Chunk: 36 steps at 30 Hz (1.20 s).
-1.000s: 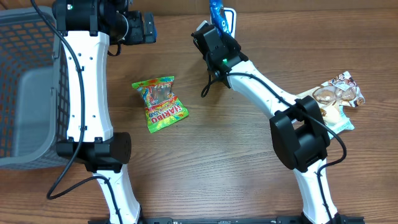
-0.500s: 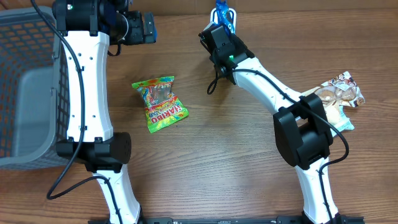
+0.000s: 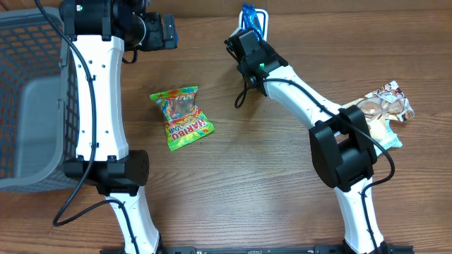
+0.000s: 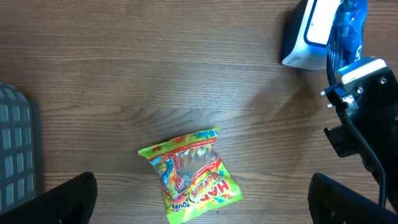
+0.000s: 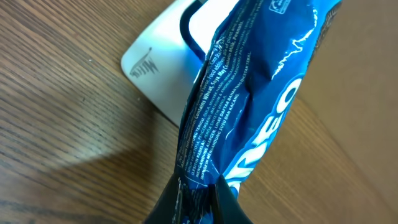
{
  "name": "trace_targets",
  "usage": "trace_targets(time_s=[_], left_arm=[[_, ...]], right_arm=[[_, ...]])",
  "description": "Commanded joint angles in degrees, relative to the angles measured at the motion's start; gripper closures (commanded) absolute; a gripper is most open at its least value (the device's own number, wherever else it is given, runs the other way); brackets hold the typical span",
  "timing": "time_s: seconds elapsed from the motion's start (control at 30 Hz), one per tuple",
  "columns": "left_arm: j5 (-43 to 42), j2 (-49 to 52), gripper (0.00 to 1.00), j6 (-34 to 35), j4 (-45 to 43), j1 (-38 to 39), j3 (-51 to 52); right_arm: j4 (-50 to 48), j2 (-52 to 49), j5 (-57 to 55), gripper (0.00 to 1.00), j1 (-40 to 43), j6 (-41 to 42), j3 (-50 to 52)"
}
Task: Scan the item barcode
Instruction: 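Hold the Oreo pack barcode against the scanner with the right gripper, then carry the Oreo pack right toward the Pantree bag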
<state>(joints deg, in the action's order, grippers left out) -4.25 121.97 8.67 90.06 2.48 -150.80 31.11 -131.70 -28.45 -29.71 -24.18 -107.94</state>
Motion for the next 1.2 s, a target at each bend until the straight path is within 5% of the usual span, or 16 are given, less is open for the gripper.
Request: trace_targets(time_s=[0.0,0.33,0.7,0.93,1.17], left_arm=[[0.2,0.6,0.0,0.2,-0.1,-0.2,-0.3],[0.2,0.6,0.0,0.2,-0.1,-0.2,-0.3],[0.2,0.6,0.0,0.2,-0.1,-0.2,-0.3],[0.2,0.6,0.0,0.2,-0.1,-0.2,-0.3],[0.2,0.6,0.0,0.2,-0.1,-0.2,-0.3]], right_arm=[[0.8,1.3,-2.1,0.96,-0.1,7.3,-0.9],[15.0,20.0,10.4,0.96,2.6,26.3,-0.9],[37.9,26.2,20.8,0.96,27.2,54.3,2.1],[29.6,25.2,34.2,0.96,37.8,54.9,15.4],[22.6,25.2,33.4,0.96,38.8,54.8,24.2]])
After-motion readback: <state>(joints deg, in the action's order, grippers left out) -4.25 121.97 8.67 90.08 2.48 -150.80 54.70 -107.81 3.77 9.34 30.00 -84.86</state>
